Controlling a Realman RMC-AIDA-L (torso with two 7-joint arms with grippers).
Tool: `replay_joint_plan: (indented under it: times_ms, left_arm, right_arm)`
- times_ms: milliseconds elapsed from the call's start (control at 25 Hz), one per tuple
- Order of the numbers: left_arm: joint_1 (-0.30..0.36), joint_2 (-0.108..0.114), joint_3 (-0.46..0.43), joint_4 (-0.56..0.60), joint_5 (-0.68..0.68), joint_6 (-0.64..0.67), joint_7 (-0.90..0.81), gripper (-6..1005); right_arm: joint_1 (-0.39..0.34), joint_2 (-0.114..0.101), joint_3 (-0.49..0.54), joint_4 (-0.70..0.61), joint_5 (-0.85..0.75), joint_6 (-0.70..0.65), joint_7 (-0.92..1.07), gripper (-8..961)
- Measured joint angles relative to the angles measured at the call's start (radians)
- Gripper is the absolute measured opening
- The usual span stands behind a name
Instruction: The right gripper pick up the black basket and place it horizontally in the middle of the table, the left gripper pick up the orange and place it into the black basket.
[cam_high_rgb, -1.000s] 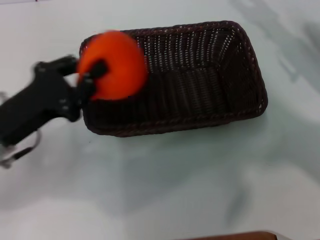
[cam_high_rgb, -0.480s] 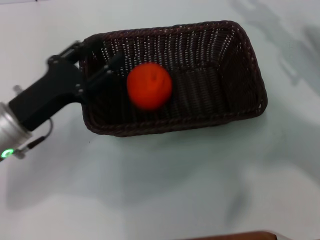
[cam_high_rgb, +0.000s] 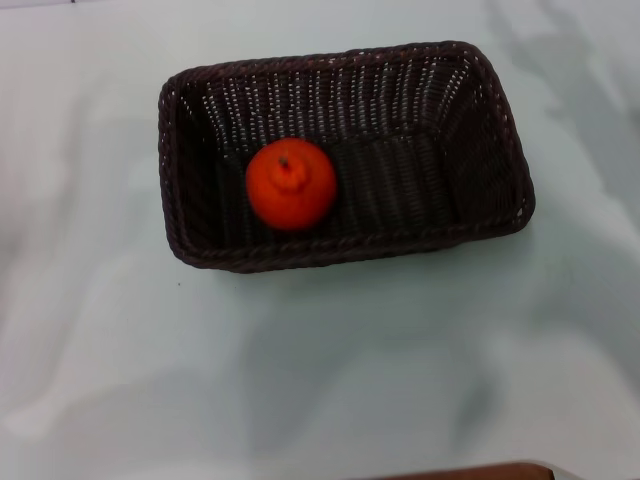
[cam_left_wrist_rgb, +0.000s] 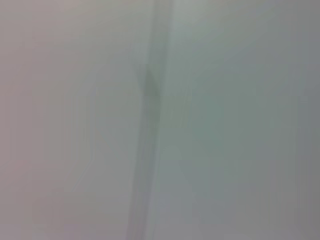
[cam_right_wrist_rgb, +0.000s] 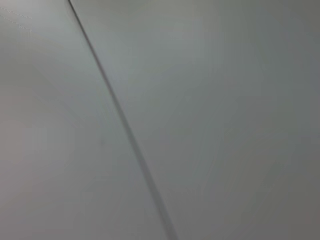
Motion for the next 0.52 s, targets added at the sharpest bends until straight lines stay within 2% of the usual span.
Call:
replay_joint_plan:
  times_ms: [160,240,360,520]
  left_arm:
    - [0.002,0.000,-0.129,0.057,-0.006,0.009,0.011,921]
    - [0.001,-0.001,-0.175,0.083,-0.006,0.013,0.035,919]
    - [-0.001,-0.002,-0.223,0.119,-0.006,0.010,0.080,916]
    - [-0.005,-0.002,-0.237,0.148,-0.007,0.004,0.119,915]
  right_arm:
    - [-0.041,0.005,0.162,0.164,0.000,0.095,-0.345,852]
    - [-0.063,0.006,0.207,0.237,0.000,0.136,-0.512,852]
    - [-0.084,0.007,0.223,0.306,0.000,0.158,-0.683,852]
    - [-0.084,0.007,0.224,0.330,-0.002,0.158,-0.734,852]
